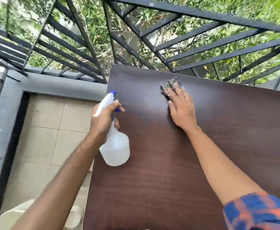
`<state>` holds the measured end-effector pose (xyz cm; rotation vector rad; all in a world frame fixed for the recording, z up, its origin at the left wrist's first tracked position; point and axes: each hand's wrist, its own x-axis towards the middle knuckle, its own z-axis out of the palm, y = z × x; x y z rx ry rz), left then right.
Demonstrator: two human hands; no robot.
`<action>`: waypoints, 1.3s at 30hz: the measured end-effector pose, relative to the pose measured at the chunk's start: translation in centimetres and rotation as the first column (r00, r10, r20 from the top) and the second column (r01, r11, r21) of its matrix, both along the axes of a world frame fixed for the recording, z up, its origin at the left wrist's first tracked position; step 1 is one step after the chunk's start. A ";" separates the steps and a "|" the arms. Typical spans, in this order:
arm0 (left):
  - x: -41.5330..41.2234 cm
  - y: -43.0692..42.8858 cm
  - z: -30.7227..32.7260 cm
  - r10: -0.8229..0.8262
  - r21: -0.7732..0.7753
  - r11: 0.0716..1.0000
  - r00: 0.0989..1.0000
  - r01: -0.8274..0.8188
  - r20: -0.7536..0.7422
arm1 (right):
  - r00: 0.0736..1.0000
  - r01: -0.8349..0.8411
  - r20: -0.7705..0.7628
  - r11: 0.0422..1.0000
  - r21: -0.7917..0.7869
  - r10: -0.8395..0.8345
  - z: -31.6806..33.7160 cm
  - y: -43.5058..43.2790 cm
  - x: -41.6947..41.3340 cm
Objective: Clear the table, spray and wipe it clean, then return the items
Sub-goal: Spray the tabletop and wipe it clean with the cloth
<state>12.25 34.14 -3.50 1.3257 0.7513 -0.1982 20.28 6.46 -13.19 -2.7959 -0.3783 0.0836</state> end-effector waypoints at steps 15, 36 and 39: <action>-10.5 -0.5 2.6 -0.080 0.064 0.995 0.997 0.079 0.006 | 0.986 -0.095 -0.138 0.995 -0.011 0.093 1.0 14.0 -16.6; -29.1 -8.6 2.4 -0.057 0.113 0.992 0.998 0.057 -0.002 | 0.975 -0.181 -0.139 0.982 -0.053 0.172 0.9 2.2 -32.1; -30.6 -10.1 2.7 -0.047 0.060 0.997 0.999 0.046 0.016 | 0.704 -0.698 -0.184 0.716 -0.001 0.686 0.2 3.8 -38.1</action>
